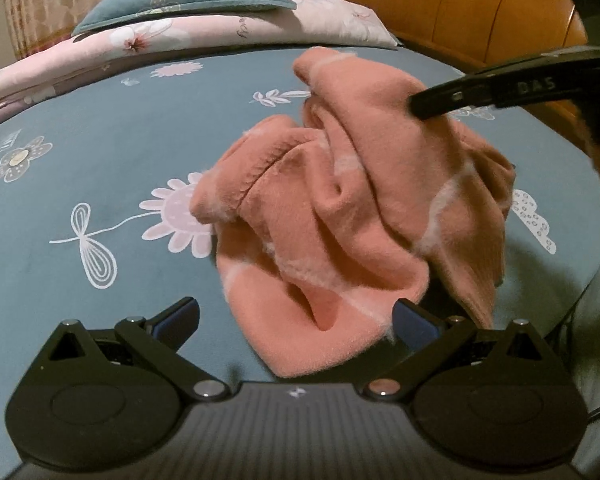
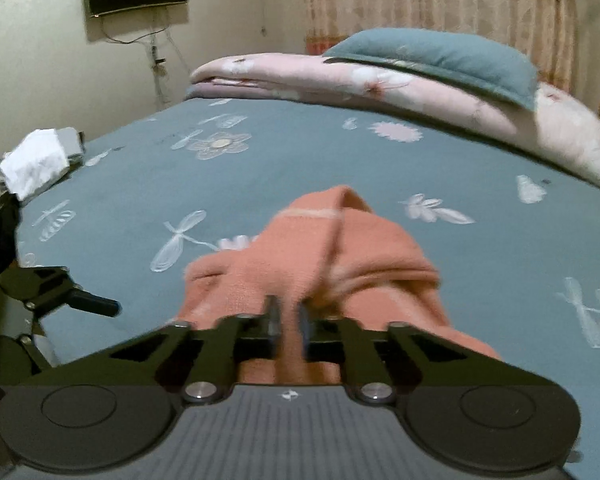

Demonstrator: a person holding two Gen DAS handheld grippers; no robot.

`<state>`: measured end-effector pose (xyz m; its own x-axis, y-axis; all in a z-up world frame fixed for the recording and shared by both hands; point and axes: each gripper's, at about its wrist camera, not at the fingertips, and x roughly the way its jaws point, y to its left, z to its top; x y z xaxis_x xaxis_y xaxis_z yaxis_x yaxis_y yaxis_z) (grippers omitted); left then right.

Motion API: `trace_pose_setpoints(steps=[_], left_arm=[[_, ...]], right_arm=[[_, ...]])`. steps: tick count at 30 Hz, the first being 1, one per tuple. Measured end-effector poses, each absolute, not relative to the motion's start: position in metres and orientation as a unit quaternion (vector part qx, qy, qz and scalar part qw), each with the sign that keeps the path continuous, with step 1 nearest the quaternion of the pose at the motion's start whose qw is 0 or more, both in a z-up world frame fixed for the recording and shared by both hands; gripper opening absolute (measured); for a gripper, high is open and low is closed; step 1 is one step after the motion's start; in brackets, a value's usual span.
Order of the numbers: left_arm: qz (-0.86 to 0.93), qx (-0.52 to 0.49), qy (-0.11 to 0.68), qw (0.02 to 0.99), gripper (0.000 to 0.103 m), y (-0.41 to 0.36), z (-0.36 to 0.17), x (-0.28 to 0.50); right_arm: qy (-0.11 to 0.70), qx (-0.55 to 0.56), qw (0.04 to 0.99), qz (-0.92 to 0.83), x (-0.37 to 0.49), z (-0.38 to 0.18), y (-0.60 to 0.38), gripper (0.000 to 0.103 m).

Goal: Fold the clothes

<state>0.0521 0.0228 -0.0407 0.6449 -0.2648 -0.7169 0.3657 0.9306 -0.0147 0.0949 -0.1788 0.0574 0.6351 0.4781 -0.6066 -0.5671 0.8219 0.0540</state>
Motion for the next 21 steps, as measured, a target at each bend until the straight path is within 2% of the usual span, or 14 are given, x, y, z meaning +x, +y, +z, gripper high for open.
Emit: trace_pose_setpoints(steps=[8,21], left_arm=[[-0.172,0.072,0.375,0.908,0.102,0.018,-0.036,0.051],[-0.187,0.081,0.364,0.909,0.102,0.015,-0.029,0.048]], right_arm=[[0.315,-0.077,0.920,0.221,0.092,0.071,-0.236,0.005],[0.355,-0.092,0.930,0.016,0.097,0.057,-0.306,0.006]])
